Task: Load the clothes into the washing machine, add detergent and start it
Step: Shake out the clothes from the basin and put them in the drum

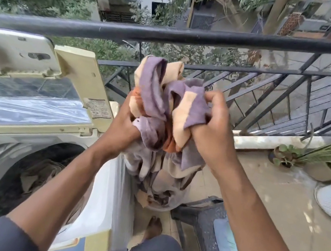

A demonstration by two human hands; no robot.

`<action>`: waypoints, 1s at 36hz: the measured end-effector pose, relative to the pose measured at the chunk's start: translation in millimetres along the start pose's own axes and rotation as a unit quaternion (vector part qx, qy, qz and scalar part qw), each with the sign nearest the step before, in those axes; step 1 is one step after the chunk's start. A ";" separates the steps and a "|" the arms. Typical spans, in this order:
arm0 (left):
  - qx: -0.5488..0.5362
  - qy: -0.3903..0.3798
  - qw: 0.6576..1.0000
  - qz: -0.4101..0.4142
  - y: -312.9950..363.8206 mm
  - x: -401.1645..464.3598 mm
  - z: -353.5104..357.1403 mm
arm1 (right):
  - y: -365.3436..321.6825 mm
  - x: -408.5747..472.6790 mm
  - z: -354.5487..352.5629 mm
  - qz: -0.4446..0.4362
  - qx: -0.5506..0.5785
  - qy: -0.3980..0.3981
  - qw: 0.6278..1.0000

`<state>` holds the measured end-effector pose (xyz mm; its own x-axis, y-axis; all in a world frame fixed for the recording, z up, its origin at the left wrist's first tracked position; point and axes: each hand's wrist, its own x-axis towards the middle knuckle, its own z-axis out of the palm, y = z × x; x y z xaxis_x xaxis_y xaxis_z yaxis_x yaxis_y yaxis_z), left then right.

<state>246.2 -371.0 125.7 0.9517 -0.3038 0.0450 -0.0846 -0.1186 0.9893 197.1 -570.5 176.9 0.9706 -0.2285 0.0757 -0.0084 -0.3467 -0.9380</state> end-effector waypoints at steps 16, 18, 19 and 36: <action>0.023 0.116 0.993 0.013 1.7 7.2 32.2 | 22.4 -1.4 -14.8 0.032 0.164 0.016 0.986; -0.008 0.123 0.992 0.021 6.6 9.4 29.8 | 61.2 -2.0 -18.8 0.054 0.060 0.137 0.987; -0.021 0.122 0.992 0.026 10.1 10.2 28.1 | 86.2 -2.6 -20.6 0.074 -0.012 0.156 0.985; -0.086 0.156 0.982 0.067 55.0 23.9 9.9 | 261.3 -21.0 23.0 0.384 -0.149 -0.063 0.909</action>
<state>261.3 -394.2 179.8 0.9818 0.0007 0.1897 -0.1893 0.0712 0.9793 180.1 -635.4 -77.5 0.6713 -0.4078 -0.6189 -0.7412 -0.3638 -0.5641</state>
